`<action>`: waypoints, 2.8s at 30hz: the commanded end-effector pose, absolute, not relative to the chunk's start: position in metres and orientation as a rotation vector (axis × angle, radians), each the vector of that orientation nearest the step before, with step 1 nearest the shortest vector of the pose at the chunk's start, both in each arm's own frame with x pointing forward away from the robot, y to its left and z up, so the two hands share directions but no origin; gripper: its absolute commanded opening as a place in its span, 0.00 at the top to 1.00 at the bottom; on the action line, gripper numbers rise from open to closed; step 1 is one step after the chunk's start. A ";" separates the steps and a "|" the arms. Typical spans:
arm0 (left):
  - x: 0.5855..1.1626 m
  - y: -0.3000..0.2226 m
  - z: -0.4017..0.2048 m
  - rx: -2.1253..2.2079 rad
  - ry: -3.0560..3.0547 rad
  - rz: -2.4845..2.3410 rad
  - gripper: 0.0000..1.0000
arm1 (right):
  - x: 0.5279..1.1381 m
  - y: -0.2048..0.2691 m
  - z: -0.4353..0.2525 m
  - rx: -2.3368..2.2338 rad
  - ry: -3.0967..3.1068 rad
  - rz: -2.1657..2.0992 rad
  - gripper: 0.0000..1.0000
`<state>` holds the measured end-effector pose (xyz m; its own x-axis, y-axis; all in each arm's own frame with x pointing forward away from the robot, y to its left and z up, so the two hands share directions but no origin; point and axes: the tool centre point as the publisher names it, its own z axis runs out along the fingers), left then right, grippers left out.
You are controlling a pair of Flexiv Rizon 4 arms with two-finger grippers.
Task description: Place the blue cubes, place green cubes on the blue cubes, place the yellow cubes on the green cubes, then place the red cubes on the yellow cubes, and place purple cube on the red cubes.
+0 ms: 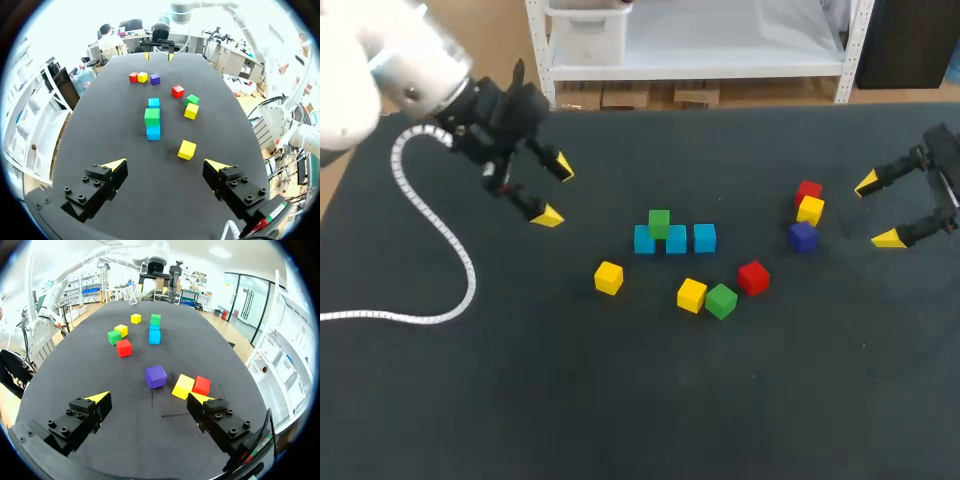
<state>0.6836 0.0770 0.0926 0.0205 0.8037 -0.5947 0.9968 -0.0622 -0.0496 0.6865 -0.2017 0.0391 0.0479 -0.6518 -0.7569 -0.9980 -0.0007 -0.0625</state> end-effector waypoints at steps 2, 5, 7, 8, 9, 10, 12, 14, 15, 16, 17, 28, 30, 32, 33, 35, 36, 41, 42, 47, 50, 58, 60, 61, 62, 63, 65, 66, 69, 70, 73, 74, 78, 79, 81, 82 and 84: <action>0.673 0.088 0.092 1.841 1.782 -0.718 0.00 | 0.687 -0.202 0.039 -1.717 1.665 0.726 0.00; 0.672 0.092 0.096 1.836 1.768 -0.717 0.00 | 0.687 -0.202 0.039 -1.717 1.665 0.726 0.00; 0.672 0.095 0.099 1.841 1.749 -0.711 0.00 | 0.687 -0.202 0.039 -1.717 1.665 0.726 0.00; 0.672 0.097 0.099 1.841 1.749 -0.712 0.00 | 0.687 -0.202 0.039 -1.717 1.665 0.726 0.00; 0.673 0.099 0.100 1.838 1.746 -0.716 0.00 | 0.687 -0.202 0.039 -1.717 1.665 0.726 0.00; 0.673 0.101 0.100 1.841 1.739 -0.720 0.00 | 0.687 -0.202 0.039 -1.717 1.665 0.726 0.00; 0.674 0.106 0.101 1.849 1.726 -0.730 0.00 | 0.687 -0.202 0.039 -1.717 1.665 0.726 0.00; 0.676 0.113 0.101 1.866 1.721 -0.731 0.00 | 0.687 -0.202 0.039 -1.717 1.665 0.726 0.00; 0.676 0.117 0.101 1.869 1.715 -0.731 0.00 | 0.687 -0.202 0.039 -1.717 1.665 0.726 0.00; 0.677 0.121 0.101 1.870 1.712 -0.734 0.00 | 0.687 -0.202 0.039 -1.717 1.665 0.726 0.00; 0.679 0.125 0.101 1.873 1.711 -0.736 0.00 | 0.687 -0.202 0.039 -1.717 1.665 0.726 0.00; 0.681 0.144 0.104 1.919 1.676 -0.729 0.00 | 0.687 -0.202 0.039 -1.717 1.665 0.726 0.00; 0.681 0.144 0.104 1.919 1.676 -0.729 0.00 | 0.687 -0.202 0.039 -1.717 1.665 0.726 0.00; 0.681 0.144 0.104 1.919 1.676 -0.729 0.00 | 0.687 -0.202 0.039 -1.717 1.665 0.726 0.00; 0.681 0.144 0.104 1.919 1.676 -0.729 0.00 | 0.687 -0.202 0.039 -1.717 1.665 0.726 0.00; 0.681 0.144 0.104 1.919 1.676 -0.729 0.00 | 0.687 -0.202 0.039 -1.717 1.665 0.726 0.00; 0.681 0.144 0.104 1.919 1.676 -0.729 0.00 | 0.687 -0.202 0.039 -1.717 1.665 0.726 0.00; 0.681 0.144 0.104 1.919 1.676 -0.729 0.00 | 0.687 -0.202 0.039 -1.717 1.665 0.726 0.00; 0.681 0.144 0.104 1.919 1.676 -0.729 0.00 | 0.691 -0.199 0.043 -1.757 1.637 0.719 0.00; 0.681 0.144 0.104 1.919 1.676 -0.729 0.00 | 0.695 -0.168 0.061 -1.975 1.475 0.736 0.00; 0.681 0.144 0.104 1.919 1.676 -0.729 0.00 | 0.689 -0.148 0.071 -2.109 1.398 0.718 0.00; 0.681 0.144 0.104 1.919 1.676 -0.729 0.00 | 0.665 -0.106 0.088 -2.311 1.250 0.527 0.00; 0.681 0.144 0.104 1.919 1.676 -0.729 0.00 | 0.658 -0.096 0.088 -2.345 1.225 0.484 0.00; 0.681 0.144 0.104 1.919 1.676 -0.729 0.00 | 0.655 -0.092 0.088 -2.356 1.221 0.455 0.00; 0.681 0.144 0.104 1.919 1.676 -0.729 0.00 | 0.651 -0.087 0.087 -2.370 1.212 0.430 0.00; 0.681 0.144 0.104 1.919 1.676 -0.729 0.00 | 0.648 -0.083 0.085 -2.382 1.192 0.411 0.00; 0.681 0.144 0.104 1.919 1.676 -0.729 0.00 | 0.641 -0.075 0.083 -2.373 1.147 0.393 0.00; 0.681 0.144 0.104 1.919 1.676 -0.729 0.00 | 0.637 -0.072 0.081 -2.372 1.131 0.393 0.00; 0.681 0.144 0.104 1.919 1.676 -0.729 0.00 | 0.629 -0.060 0.071 -2.382 1.100 0.398 0.00; 0.681 0.144 0.104 1.919 1.676 -0.729 0.00 | 0.627 -0.056 0.068 -2.387 1.087 0.412 0.00; 0.681 0.144 0.104 1.919 1.676 -0.729 0.00 | 0.621 -0.046 0.055 -2.426 1.056 0.463 0.00; 0.681 0.144 0.104 1.919 1.676 -0.729 0.00 | 0.620 -0.044 0.052 -2.436 1.037 0.482 0.00; 0.681 0.144 0.104 1.919 1.676 -0.729 0.00 | 0.616 -0.036 0.038 -2.506 0.990 0.521 0.00; 0.681 0.144 0.104 1.919 1.676 -0.729 0.00 | 0.614 -0.034 0.036 -2.517 0.976 0.535 0.00; 0.681 0.144 0.104 1.919 1.676 -0.729 0.00 | 0.613 -0.031 0.032 -2.523 0.970 0.553 0.00; 0.681 0.144 0.104 1.919 1.676 -0.729 0.00 | 0.613 -0.030 0.030 -2.527 0.963 0.560 0.00; 0.681 0.144 0.104 1.919 1.676 -0.729 0.00 | 0.612 -0.027 0.025 -2.539 0.962 0.570 0.00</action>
<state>0.6802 0.1426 0.1049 0.1019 0.7337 -0.6717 0.9919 -0.1265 0.0123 0.6016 -0.0331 0.0327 0.6897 -0.5473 -0.4741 -0.6941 -0.6862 -0.2175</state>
